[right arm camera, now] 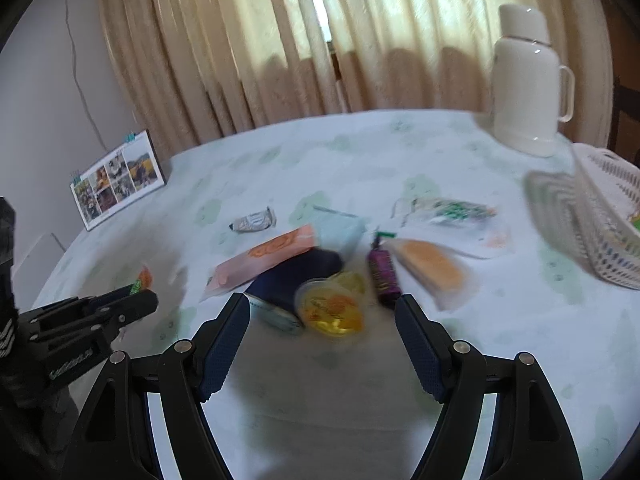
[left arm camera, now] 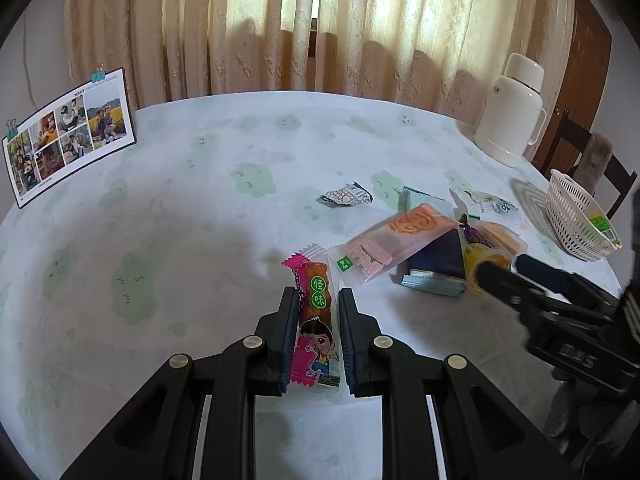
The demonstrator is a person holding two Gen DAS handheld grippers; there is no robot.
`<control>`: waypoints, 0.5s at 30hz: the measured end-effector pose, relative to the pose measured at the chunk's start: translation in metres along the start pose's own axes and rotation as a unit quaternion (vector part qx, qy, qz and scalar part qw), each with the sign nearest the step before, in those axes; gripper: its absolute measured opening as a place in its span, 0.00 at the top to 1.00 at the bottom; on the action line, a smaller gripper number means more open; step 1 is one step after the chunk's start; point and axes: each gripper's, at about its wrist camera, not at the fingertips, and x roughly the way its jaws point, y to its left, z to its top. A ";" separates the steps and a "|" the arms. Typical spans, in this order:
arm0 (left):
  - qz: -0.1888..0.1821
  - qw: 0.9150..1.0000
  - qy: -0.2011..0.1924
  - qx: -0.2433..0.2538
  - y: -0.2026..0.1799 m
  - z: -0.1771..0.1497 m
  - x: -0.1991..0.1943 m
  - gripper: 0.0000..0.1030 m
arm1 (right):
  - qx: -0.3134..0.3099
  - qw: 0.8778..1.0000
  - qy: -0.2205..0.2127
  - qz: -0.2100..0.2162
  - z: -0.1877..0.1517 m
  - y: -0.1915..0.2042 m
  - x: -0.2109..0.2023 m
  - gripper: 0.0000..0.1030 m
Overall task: Organize snacks
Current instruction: 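Grasp the pink candy stick with the left gripper, then grasp the yellow jelly cup with the right gripper while the left gripper holds the candy stick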
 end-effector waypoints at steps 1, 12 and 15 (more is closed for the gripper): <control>0.001 1.000 -0.002 0.000 0.000 0.000 -0.001 0.83 | 0.002 1.000 0.006 -0.003 0.001 0.000 0.004 0.27; -0.003 1.000 -0.009 -0.003 0.001 -0.002 -0.007 0.83 | 0.014 0.999 0.048 -0.018 0.006 0.000 0.032 0.52; -0.003 1.000 -0.009 -0.002 0.001 -0.002 -0.007 0.83 | 0.013 0.999 0.043 -0.021 0.006 0.001 0.030 0.56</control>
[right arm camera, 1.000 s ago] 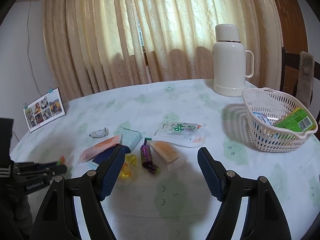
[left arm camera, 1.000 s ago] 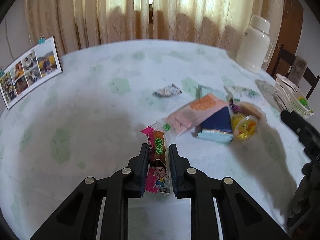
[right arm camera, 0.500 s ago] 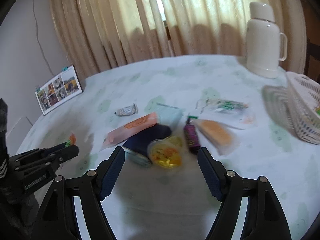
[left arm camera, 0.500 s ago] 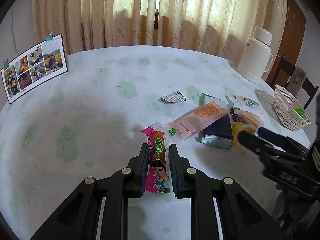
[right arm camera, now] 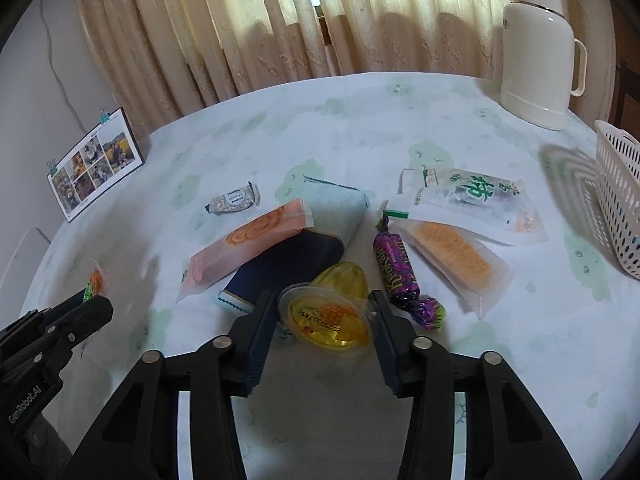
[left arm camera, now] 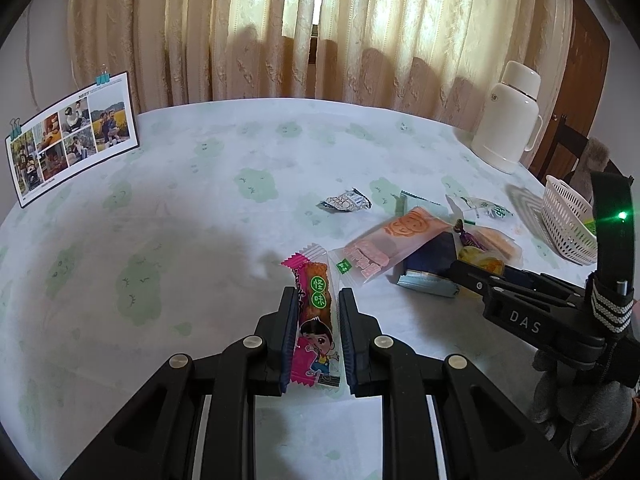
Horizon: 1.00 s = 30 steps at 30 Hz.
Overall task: Organize snacks
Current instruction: 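Grasp the yellow jelly cup with the right gripper while the left gripper holds the candy stick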
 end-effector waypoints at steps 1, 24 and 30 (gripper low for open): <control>0.000 1.000 0.000 0.000 0.000 0.000 0.000 0.83 | -0.002 1.000 -0.002 -0.002 0.000 0.001 -0.001 0.56; 0.001 1.000 0.010 0.003 -0.002 -0.002 0.006 0.83 | 0.007 0.997 -0.063 -0.040 0.005 -0.018 -0.039 0.56; 0.001 1.000 0.016 0.005 -0.004 -0.004 0.009 0.83 | 0.022 0.995 -0.082 -0.053 0.011 -0.033 -0.051 0.56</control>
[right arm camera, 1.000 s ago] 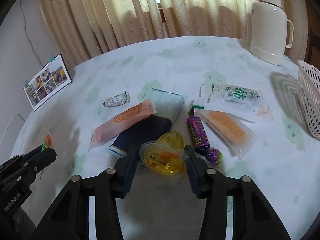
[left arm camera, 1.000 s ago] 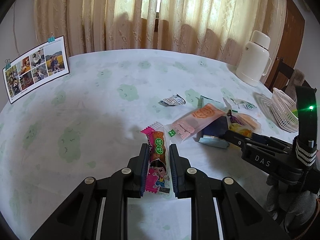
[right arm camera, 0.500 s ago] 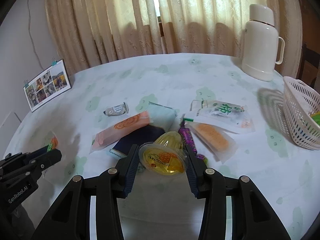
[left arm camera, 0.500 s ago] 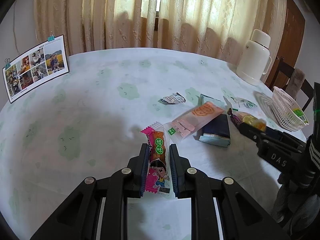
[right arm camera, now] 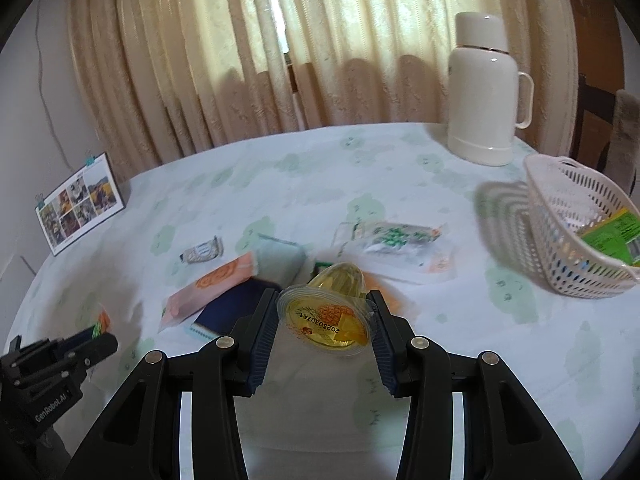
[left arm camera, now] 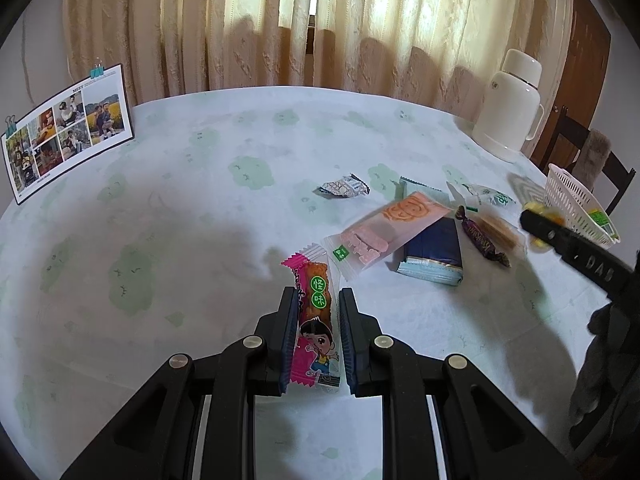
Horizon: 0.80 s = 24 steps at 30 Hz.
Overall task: Organize snacks
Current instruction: 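Grasp the yellow jelly cup with the right gripper while the left gripper holds the candy stick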
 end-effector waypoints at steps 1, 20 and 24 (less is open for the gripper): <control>0.001 1.000 0.001 0.000 0.000 0.000 0.000 0.83 | 0.003 1.000 -0.002 -0.002 0.001 -0.003 -0.001 0.56; 0.013 1.000 0.013 0.005 -0.002 -0.002 0.009 0.82 | 0.079 0.990 -0.081 -0.088 0.034 -0.099 -0.051 0.56; 0.017 1.000 0.016 0.007 -0.003 -0.003 0.012 0.82 | 0.093 0.985 -0.097 -0.108 0.043 -0.120 -0.057 0.56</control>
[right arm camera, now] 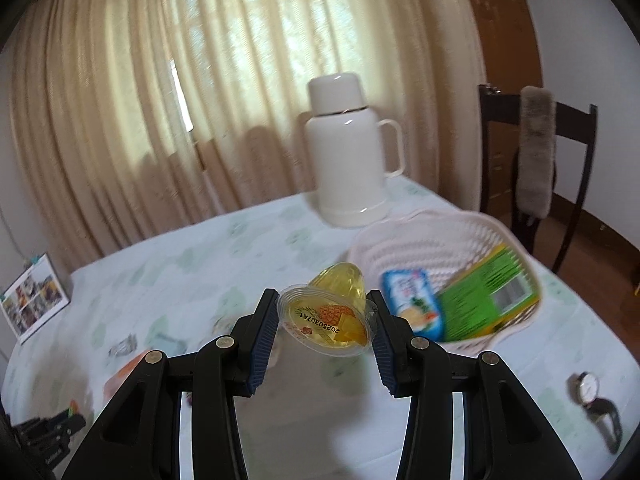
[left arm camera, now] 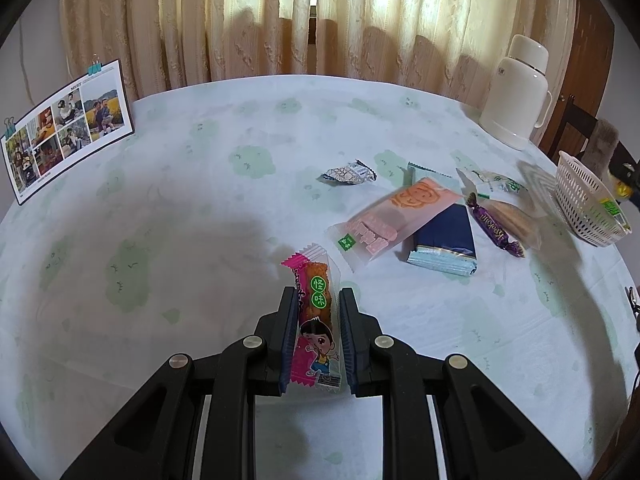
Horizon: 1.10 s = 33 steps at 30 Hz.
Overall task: Organize snacks
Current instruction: 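Carry the yellow jelly cup into the basket and open the right gripper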
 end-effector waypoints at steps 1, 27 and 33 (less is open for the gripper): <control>0.001 1.000 0.001 0.000 0.000 0.000 0.001 0.82 | 0.003 1.000 -0.002 -0.004 0.002 -0.003 0.001 0.56; 0.022 1.000 0.008 0.014 -0.014 0.006 0.006 0.82 | 0.064 0.993 -0.037 -0.096 0.000 -0.071 0.030 0.36; 0.016 0.999 -0.009 0.040 -0.039 0.022 -0.006 0.82 | 0.082 0.989 -0.056 -0.106 -0.002 -0.082 0.020 0.36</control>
